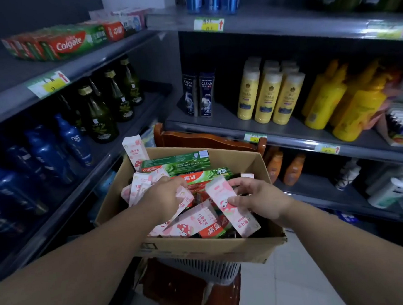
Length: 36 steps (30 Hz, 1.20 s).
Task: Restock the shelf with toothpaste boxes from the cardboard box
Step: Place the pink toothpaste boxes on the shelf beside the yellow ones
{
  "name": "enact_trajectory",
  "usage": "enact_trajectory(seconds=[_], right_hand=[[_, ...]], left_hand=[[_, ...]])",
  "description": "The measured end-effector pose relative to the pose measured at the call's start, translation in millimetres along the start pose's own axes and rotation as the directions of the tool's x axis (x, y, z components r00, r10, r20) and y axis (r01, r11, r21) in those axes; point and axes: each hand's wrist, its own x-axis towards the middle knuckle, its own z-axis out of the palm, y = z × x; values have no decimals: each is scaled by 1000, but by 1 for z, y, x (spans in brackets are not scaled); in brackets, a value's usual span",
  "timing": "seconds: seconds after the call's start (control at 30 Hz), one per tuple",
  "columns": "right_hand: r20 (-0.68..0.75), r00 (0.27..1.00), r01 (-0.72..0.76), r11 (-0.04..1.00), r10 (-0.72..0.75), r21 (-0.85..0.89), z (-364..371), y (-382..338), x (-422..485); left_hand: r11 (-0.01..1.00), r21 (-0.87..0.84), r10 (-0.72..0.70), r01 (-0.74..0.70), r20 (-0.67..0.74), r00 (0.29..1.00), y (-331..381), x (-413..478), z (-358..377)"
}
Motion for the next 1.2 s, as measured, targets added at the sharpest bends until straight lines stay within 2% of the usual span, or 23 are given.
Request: enact_trajectory(seconds=[0.13,0.27,0.4,0.5,0.57,0.63,0.73,0.87,1.03,1.2], right_hand=[[15,999,32,983,-36,182,1,-18,3],[68,998,-11,951,-11,309,16,-40,12],[125,992,-72,899,20,432,46,-69,14],[251,967,-162,850,36,502,70,-96,8],[395,919,-193,847,-22,495,87,-115,-3],[504,853,-135,875,-136,465,103,-133,-10],[576,785,-29,915,-228,402,134,-162,-29],[551,790,182,961,-270,210,198,-203,-59],[549,762,357,930,-344,87,293,-251,-116],[613,661,483,871,-433,94,396,-289,-183]], left_hand=[[992,-88,-109,95,-170,979,7,-20,-19],[959,-268,-182,96,-319,930,9,-50,-44],[951,-293,-229,102,-439,869,4,-88,-75],[943,-306,-278,127,-521,807,-7,-121,-97],[940,-321,-292,117,-576,764,-16,-145,-111],[933,-343,-314,109,-630,710,-24,-170,-127],[933,-348,-327,89,-721,610,-41,-213,-152],[939,-344,-307,13,-818,487,-66,-286,-187],[946,-323,-316,37,-887,338,-100,-402,-225],[942,-313,-332,123,-922,197,-143,-529,-246]])
